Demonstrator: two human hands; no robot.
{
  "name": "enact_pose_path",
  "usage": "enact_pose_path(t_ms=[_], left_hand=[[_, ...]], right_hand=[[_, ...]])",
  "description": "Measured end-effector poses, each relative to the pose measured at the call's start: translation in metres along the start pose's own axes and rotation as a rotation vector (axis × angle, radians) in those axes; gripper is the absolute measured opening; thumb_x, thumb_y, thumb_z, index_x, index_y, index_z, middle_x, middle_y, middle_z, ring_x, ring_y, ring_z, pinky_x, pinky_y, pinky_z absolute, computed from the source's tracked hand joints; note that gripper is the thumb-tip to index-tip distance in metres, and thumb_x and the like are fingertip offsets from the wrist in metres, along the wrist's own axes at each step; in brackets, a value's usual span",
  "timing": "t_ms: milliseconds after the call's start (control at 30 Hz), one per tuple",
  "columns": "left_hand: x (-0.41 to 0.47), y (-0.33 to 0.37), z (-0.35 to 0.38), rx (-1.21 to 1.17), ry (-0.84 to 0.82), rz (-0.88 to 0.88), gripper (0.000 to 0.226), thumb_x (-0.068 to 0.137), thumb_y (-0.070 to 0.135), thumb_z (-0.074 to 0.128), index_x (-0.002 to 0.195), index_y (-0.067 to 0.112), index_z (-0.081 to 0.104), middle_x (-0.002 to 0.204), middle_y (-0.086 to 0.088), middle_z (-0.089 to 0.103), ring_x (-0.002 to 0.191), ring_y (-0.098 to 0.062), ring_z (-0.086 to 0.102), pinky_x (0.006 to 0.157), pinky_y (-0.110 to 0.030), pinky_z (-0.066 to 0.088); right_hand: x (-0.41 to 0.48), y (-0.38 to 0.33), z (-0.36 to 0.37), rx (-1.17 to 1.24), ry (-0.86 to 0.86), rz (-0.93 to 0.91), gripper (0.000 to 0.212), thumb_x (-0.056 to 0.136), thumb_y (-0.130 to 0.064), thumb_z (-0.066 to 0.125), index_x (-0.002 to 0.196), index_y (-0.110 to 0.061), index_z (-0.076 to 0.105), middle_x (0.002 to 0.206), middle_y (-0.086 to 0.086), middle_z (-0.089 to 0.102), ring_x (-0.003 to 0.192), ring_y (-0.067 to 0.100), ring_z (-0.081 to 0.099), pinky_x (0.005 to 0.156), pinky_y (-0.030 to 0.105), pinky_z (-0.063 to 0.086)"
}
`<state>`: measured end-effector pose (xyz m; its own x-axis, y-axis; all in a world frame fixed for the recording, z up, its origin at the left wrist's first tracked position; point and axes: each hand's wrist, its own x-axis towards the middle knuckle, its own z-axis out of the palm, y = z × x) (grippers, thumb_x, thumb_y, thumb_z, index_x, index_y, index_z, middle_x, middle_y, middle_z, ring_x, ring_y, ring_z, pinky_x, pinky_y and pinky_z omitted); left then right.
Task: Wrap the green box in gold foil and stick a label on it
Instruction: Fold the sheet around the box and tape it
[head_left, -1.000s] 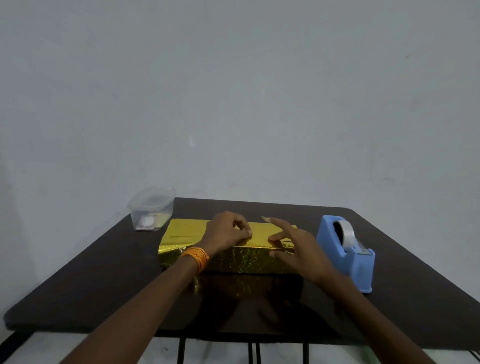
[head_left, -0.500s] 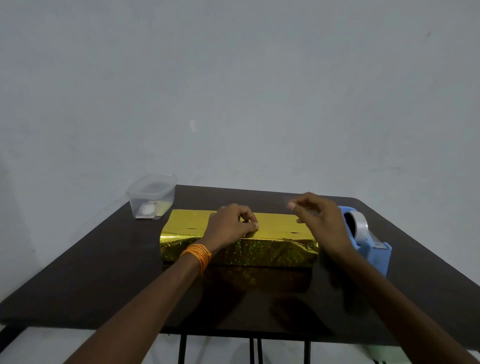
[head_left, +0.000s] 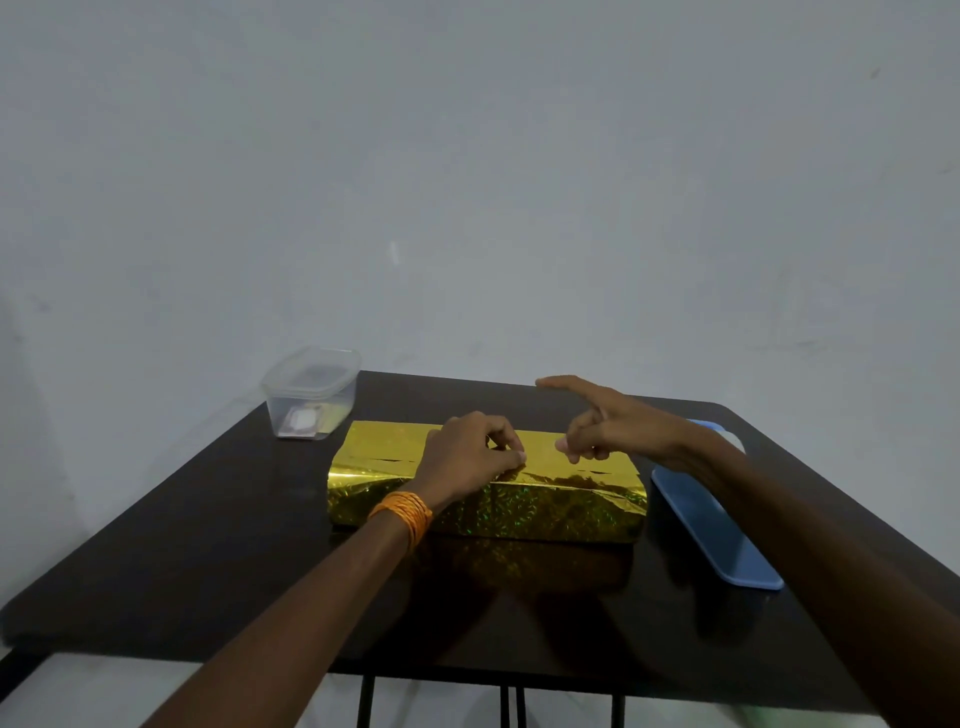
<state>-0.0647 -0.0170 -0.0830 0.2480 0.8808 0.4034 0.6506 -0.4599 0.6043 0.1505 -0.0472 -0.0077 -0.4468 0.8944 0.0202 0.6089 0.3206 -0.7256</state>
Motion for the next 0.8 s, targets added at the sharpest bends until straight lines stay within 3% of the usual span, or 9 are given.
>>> enact_pose_path(t_ms=[200, 333, 467, 533, 633, 700, 733, 800], left_hand=[[0.000, -0.001, 0.000, 0.007, -0.003, 0.002, 0.009, 0.083, 0.048, 0.071, 0.083, 0.039, 0.070, 0.097, 0.016, 0.065, 0.099, -0.011, 0.058, 0.091, -0.050, 0.049], [0.000, -0.003, 0.001, 0.004, 0.003, 0.005, 0.009, 0.082, 0.048, 0.071, 0.082, 0.039, 0.070, 0.096, 0.015, 0.064, 0.098, -0.011, 0.058, 0.091, -0.051, 0.049], [0.000, -0.002, 0.000, 0.006, 0.002, 0.011, 0.010, 0.083, 0.047, 0.072, 0.083, 0.037, 0.072, 0.095, 0.015, 0.065, 0.098, -0.012, 0.059, 0.091, -0.051, 0.049], [0.000, -0.002, -0.001, 0.011, 0.000, 0.012, 0.010, 0.083, 0.047, 0.071, 0.082, 0.037, 0.072, 0.095, 0.015, 0.065, 0.099, -0.013, 0.059, 0.092, -0.050, 0.049], [-0.001, -0.002, -0.001, 0.007, -0.002, 0.008, 0.008, 0.083, 0.047, 0.071, 0.082, 0.038, 0.070, 0.096, 0.015, 0.064, 0.101, -0.014, 0.058, 0.093, -0.050, 0.048], [-0.002, -0.002, -0.002, 0.001, -0.004, 0.008, 0.007, 0.084, 0.044, 0.071, 0.084, 0.037, 0.071, 0.096, 0.015, 0.063, 0.102, -0.014, 0.058, 0.093, -0.050, 0.048], [-0.003, -0.001, -0.002, 0.000, -0.004, 0.011, 0.007, 0.085, 0.044, 0.071, 0.084, 0.037, 0.071, 0.096, 0.016, 0.063, 0.102, -0.014, 0.058, 0.094, -0.050, 0.048], [-0.003, -0.001, -0.002, 0.002, -0.007, 0.011, 0.007, 0.084, 0.044, 0.072, 0.083, 0.037, 0.070, 0.094, 0.016, 0.062, 0.103, -0.014, 0.058, 0.094, -0.050, 0.047]], right_hand=[[0.017, 0.001, 0.000, -0.079, -0.078, 0.075, 0.076, 0.091, -0.009, 0.068, 0.152, -0.032, 0.029, 0.071, 0.003, 0.067, 0.065, 0.013, 0.051, 0.060, 0.026, 0.039], [0.024, 0.003, 0.002, -0.142, -0.094, 0.121, 0.076, 0.091, -0.011, 0.069, 0.152, -0.030, 0.029, 0.073, 0.002, 0.067, 0.064, 0.008, 0.057, 0.064, 0.027, 0.041], [0.029, 0.005, 0.005, -0.227, -0.105, 0.138, 0.080, 0.090, -0.009, 0.070, 0.154, -0.024, 0.026, 0.072, 0.001, 0.068, 0.062, 0.002, 0.062, 0.062, 0.017, 0.044], [0.033, 0.006, 0.004, -0.279, -0.104, 0.169, 0.084, 0.088, -0.014, 0.074, 0.155, -0.024, 0.025, 0.073, -0.001, 0.070, 0.068, 0.004, 0.066, 0.062, 0.018, 0.046], [0.040, 0.008, 0.000, -0.390, -0.090, 0.271, 0.089, 0.086, -0.029, 0.077, 0.156, -0.026, 0.023, 0.077, -0.003, 0.071, 0.090, 0.021, 0.069, 0.074, 0.030, 0.051], [0.037, 0.012, -0.007, -0.441, -0.052, 0.333, 0.092, 0.083, -0.040, 0.078, 0.156, -0.026, 0.024, 0.092, 0.000, 0.071, 0.096, 0.021, 0.066, 0.074, 0.028, 0.051], [0.033, 0.016, -0.011, -0.453, -0.024, 0.354, 0.093, 0.081, -0.044, 0.078, 0.156, -0.026, 0.026, 0.112, 0.004, 0.068, 0.105, 0.021, 0.063, 0.074, 0.026, 0.051], [0.021, 0.027, -0.017, -0.467, 0.044, 0.386, 0.090, 0.078, -0.047, 0.080, 0.152, -0.029, 0.033, 0.149, 0.007, 0.044, 0.126, 0.026, 0.051, 0.080, 0.029, 0.050]])
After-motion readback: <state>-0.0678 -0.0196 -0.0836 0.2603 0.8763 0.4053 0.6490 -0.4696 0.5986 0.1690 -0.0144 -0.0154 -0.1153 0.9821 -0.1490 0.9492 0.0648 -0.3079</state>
